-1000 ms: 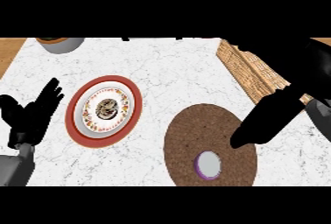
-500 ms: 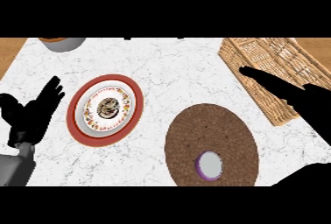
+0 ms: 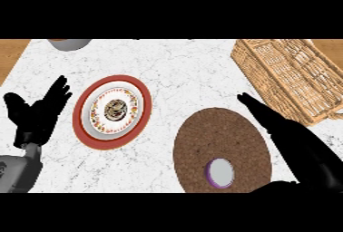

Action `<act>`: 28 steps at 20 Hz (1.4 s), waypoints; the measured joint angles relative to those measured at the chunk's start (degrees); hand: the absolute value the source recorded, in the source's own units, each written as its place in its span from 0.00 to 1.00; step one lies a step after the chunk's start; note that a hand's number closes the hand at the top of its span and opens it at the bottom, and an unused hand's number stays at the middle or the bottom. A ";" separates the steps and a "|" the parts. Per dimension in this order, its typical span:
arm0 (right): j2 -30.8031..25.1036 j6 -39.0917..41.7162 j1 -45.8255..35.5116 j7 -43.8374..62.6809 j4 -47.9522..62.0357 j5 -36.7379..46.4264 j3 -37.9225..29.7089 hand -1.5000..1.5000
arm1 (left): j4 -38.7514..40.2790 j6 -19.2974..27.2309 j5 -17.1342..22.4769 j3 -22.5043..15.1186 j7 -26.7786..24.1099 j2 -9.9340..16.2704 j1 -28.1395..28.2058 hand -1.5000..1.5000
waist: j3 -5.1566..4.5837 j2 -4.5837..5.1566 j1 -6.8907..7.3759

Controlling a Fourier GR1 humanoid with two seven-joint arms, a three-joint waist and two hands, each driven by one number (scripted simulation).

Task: Pick the can from the placemat and place it in the basket

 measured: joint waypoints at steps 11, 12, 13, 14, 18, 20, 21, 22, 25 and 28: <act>11.47 -4.67 6.85 -6.36 11.97 14.60 6.30 0.00 | 0.21 -3.00 -2.00 2.83 0.20 -1.28 0.32 0.50 | -0.01 0.09 0.34; 11.40 -3.81 7.32 -7.17 12.78 14.25 5.80 0.00 | 0.11 -3.55 -1.93 3.45 0.22 -1.13 0.46 0.50 | -0.01 0.10 0.35; 11.77 -3.52 7.75 -8.12 14.18 14.62 5.76 0.00 | 0.55 -3.59 -2.30 3.67 0.49 -1.42 0.00 0.50 | -0.01 0.10 0.33; 12.26 -3.05 8.15 -8.38 14.91 15.25 5.96 0.00 | 1.26 -4.02 -2.56 4.05 0.27 -1.71 -0.43 0.50 | -0.01 0.10 0.30; 13.20 -0.31 10.21 -9.86 15.65 16.65 4.79 0.00 | 0.43 -4.54 -4.41 4.86 0.64 -3.26 0.19 0.50 | -0.01 0.07 0.30; 13.01 0.80 11.81 -11.55 15.17 17.16 3.71 0.00 | 0.89 -5.17 -5.04 5.68 0.48 -3.87 0.12 0.50 | -0.01 0.06 0.25; 13.38 1.02 12.26 -12.49 15.65 17.71 3.14 0.00 | 0.28 -5.47 -5.43 6.01 0.46 -4.14 0.78 0.50 | -0.01 0.06 0.27; 13.80 1.04 12.81 -13.59 16.31 18.55 2.99 0.00 | -0.24 -5.65 -5.75 6.34 0.97 -4.38 0.72 0.50 | -0.01 0.06 0.27; 14.46 1.64 14.37 -16.44 16.79 19.19 1.62 0.00 | -1.46 -5.34 -7.15 6.53 2.13 -5.69 0.67 0.50 | -0.01 0.06 0.25; 15.63 2.60 16.22 -18.24 16.09 19.08 1.22 0.00 | -1.48 -6.55 -7.63 7.66 2.28 -6.03 0.95 0.50 | -0.01 0.05 0.23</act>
